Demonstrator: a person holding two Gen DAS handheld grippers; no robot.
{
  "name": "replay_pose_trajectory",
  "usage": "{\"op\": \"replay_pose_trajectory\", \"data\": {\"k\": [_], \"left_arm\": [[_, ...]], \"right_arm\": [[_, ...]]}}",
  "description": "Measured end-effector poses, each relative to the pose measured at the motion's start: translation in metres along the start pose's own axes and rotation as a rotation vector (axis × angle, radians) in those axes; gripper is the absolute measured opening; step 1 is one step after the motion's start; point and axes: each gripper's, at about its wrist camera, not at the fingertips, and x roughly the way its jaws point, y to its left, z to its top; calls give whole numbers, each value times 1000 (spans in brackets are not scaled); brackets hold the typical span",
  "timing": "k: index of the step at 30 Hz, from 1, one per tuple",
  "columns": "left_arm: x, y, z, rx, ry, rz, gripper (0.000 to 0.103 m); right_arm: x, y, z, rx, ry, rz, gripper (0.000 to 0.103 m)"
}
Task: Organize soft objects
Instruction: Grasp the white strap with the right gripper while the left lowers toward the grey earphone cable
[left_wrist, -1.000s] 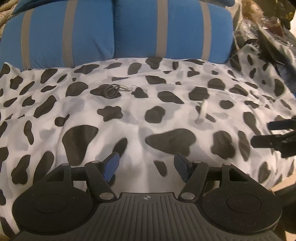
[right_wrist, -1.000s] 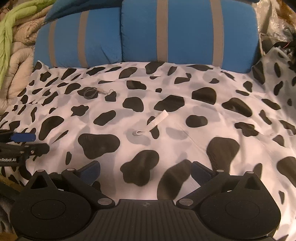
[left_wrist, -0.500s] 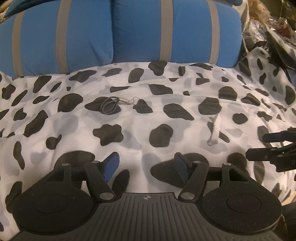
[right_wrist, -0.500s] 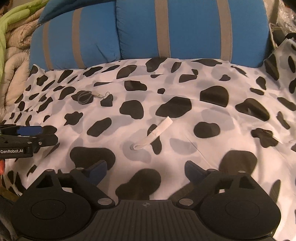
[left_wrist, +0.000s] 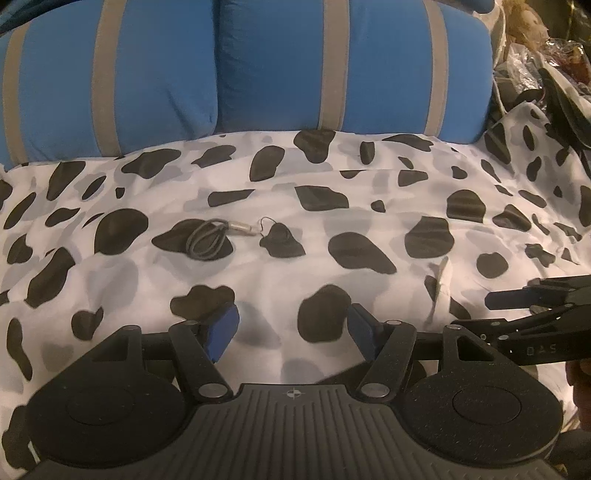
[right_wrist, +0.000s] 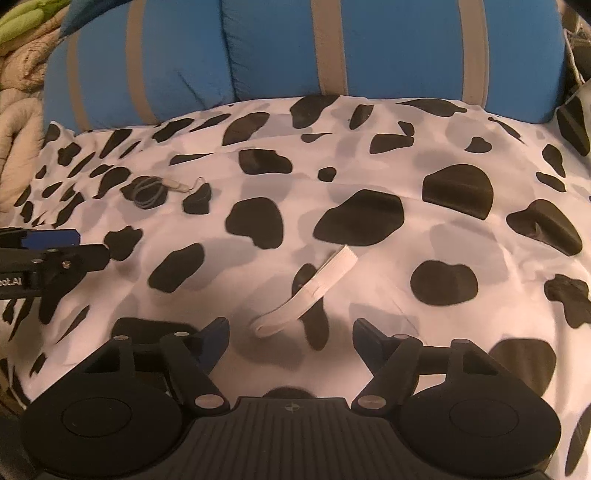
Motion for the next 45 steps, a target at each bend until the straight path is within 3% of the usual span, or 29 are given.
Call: {"op": "replay_pose_trajectory", "data": {"k": [12, 14, 16, 19, 26, 34, 38, 45], "left_arm": [[24, 17, 10, -13, 41, 16, 65], [25, 20, 9, -9, 43, 18, 65], [26, 22, 8, -2, 40, 25, 65], [30, 26, 7, 10, 33, 39, 65], [40, 32, 6, 42, -20, 71, 65], [59, 30, 16, 150, -109, 218, 65], [75, 29, 20, 217, -111, 262, 65], [100, 34, 28, 245, -93, 265, 64]], "right_arm": [[35, 3, 16, -13, 11, -53, 59], [38, 8, 17, -39, 10, -74, 50], [40, 12, 18, -75, 9, -91, 30], [39, 14, 17, -88, 5, -81, 17], [19, 8, 22, -72, -50, -56, 15], [-4, -1, 27, -60, -83, -29, 15], [-11, -7, 28, -57, -89, -27, 15], [-19, -15, 30, -42, -96, -15, 16]]}}
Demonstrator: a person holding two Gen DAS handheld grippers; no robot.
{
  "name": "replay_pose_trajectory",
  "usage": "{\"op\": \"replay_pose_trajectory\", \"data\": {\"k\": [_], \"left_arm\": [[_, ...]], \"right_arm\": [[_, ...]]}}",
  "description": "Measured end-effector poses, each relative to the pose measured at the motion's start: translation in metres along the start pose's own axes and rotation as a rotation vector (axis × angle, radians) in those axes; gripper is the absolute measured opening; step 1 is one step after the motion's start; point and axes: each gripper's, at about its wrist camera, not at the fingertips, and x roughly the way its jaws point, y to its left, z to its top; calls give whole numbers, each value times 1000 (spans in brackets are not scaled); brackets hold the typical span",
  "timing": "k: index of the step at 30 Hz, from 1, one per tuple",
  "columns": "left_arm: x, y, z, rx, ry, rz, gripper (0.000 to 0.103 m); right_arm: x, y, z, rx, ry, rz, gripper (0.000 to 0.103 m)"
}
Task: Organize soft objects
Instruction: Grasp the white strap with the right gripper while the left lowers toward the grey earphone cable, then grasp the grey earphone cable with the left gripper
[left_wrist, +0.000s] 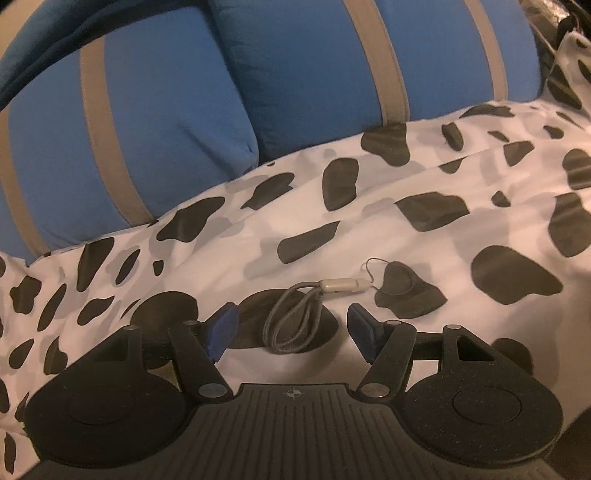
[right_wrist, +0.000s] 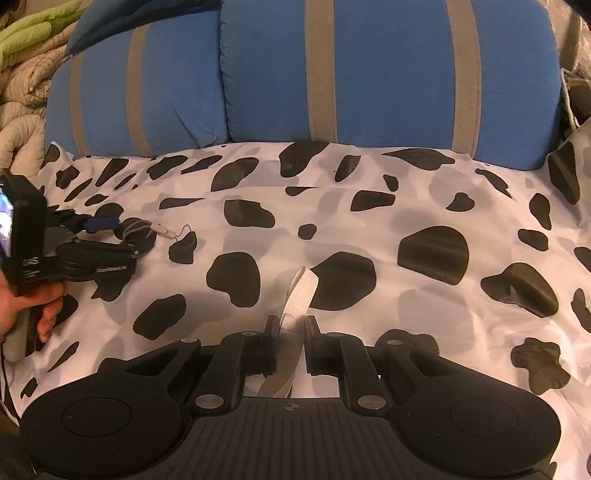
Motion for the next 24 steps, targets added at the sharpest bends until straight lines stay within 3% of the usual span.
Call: {"op": "replay_pose_trajectory", "data": {"k": [5, 7, 9, 15, 24], "left_arm": [[12, -2, 0, 19, 19, -12, 51], [12, -3, 1, 26, 25, -26, 25], [12, -5, 2, 37, 45, -41, 8], [5, -2, 4, 22, 60, -76, 4], [-22, 10, 6, -11, -1, -100, 4]], "right_arm": [[-3, -1, 1, 0, -3, 11, 16], [-4, -1, 2, 1, -5, 15, 16], [-5, 0, 3, 2, -7, 17, 16], [-5, 6, 4, -10, -11, 24, 16], [-9, 12, 8, -3, -37, 28, 16]]}}
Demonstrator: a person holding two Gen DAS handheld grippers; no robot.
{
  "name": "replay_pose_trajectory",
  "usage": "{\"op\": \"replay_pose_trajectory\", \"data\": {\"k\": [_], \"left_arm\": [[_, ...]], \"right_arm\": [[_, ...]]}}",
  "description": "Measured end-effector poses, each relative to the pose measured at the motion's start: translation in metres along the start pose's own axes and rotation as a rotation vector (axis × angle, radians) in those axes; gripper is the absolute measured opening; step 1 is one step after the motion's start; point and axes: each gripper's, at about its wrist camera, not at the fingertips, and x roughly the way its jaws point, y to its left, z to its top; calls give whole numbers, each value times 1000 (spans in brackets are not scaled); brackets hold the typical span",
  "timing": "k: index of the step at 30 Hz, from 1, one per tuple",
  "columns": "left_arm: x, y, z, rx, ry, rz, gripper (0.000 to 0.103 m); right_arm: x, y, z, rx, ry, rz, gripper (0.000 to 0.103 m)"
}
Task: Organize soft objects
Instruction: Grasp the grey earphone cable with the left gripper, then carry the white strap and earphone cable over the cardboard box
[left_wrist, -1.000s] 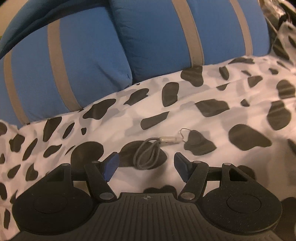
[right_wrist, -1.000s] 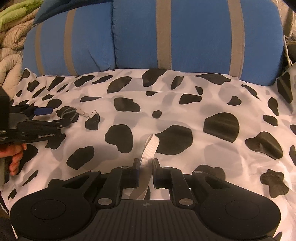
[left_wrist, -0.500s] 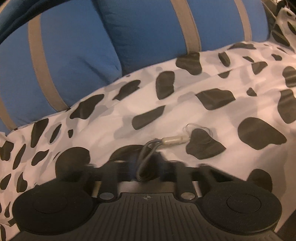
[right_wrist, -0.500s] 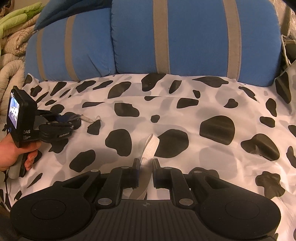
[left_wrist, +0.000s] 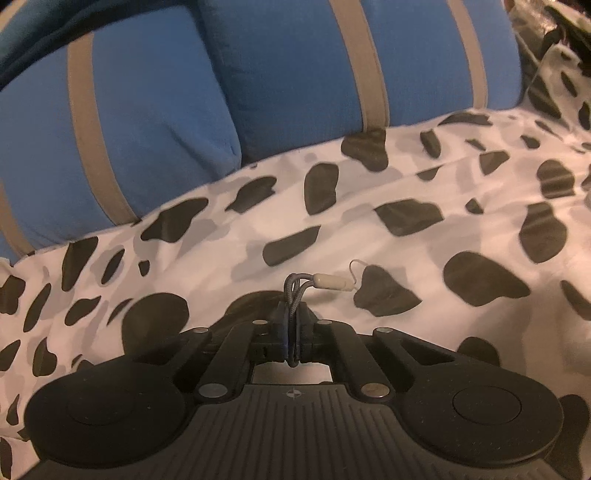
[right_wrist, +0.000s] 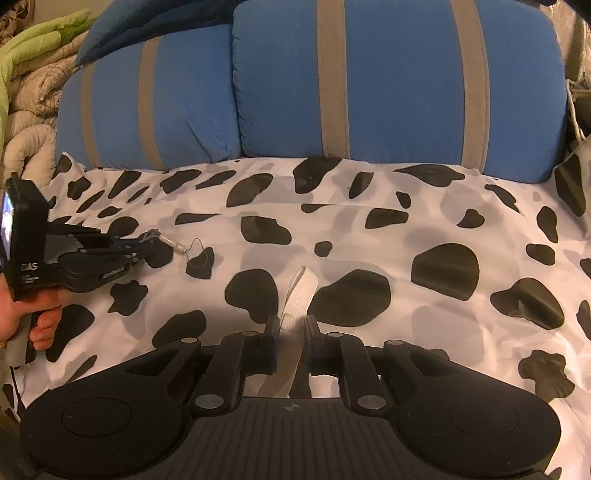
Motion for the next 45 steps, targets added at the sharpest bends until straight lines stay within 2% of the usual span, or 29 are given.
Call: {"op": "replay_pose_trajectory", "data": {"k": [11, 20, 26, 31, 38, 45], "left_arm": [[-47, 5, -10, -92, -38, -56, 4], [-94, -9, -29, -80, -57, -78, 4], [-128, -24, -35, -114, -84, -108, 4], [-154, -44, -45, -77, -108, -128, 4], [-181, -60, -60, -76, -124, -148, 4], [-202, -66, -76, -117, -122, -170, 4]], "right_arm": [[-23, 1, -11, -1, -28, -11, 16], [-50, 1, -29, 15, -47, -19, 16], [-72, 11, -43, 17, -58, -3, 16], [-93, 25, -61, 7, -60, -3, 16], [-119, 41, -85, -11, -64, -19, 16], [-136, 48, -98, 0, -74, -34, 16]]}}
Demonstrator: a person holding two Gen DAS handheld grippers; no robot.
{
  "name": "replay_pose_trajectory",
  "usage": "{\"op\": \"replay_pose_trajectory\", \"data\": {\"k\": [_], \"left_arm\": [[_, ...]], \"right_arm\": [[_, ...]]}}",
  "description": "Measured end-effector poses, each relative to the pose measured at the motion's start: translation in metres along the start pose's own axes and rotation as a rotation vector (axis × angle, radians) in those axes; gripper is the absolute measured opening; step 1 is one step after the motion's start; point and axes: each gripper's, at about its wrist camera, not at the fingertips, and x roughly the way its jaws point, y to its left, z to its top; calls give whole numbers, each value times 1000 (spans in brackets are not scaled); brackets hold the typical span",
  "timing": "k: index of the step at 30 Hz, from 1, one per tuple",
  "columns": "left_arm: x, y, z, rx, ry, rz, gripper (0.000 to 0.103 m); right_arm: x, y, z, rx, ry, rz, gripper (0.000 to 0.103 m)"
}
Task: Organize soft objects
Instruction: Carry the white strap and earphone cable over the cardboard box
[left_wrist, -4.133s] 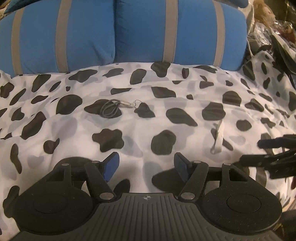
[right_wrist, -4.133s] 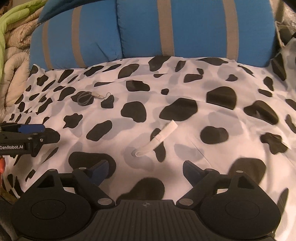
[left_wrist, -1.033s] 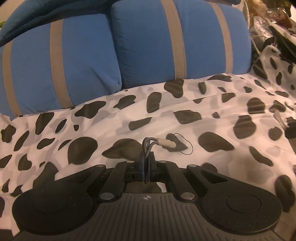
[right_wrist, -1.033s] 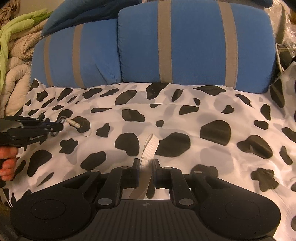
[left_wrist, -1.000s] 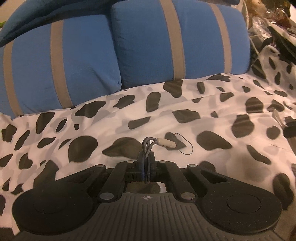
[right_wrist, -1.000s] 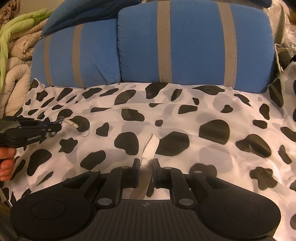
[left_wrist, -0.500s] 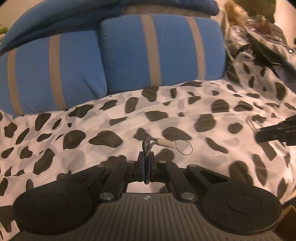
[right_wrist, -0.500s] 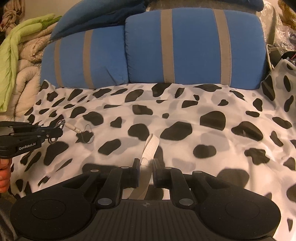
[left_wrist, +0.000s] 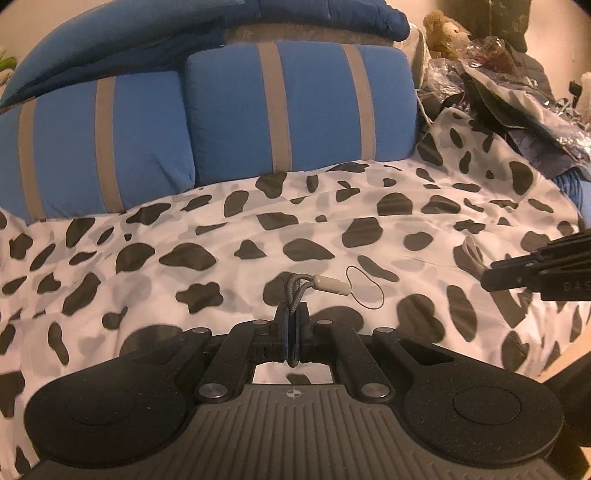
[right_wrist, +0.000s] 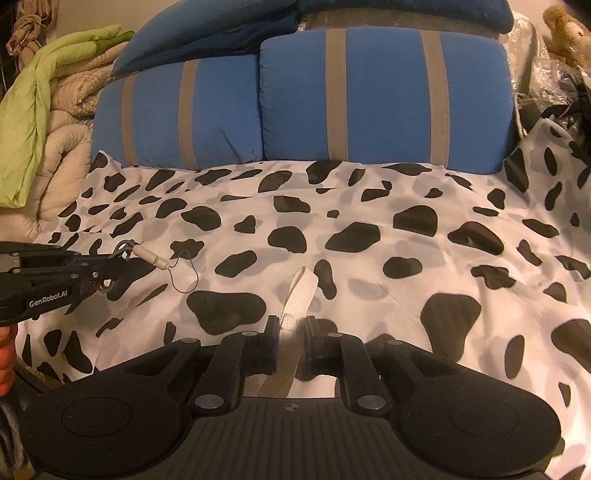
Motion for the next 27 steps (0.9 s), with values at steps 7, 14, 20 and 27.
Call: {"op": "replay_pose_trajectory", "data": {"k": [7, 14, 20, 27], "left_arm": [[-22, -6, -12, -59, 0, -23, 4], [-42, -11, -21, -96, -13, -34, 4], [-48, -17, -26, -105, -15, -36, 4], [-51, -22, -33, -86, -1, -31, 4]], "right_arm": [[-20, 12, -16, -6, 5, -14, 16], [-46, 22, -25, -8, -9, -20, 16], [-60, 28, -31, -12, -26, -13, 16], [-62, 32, -35, -19, -28, 4, 16]]}}
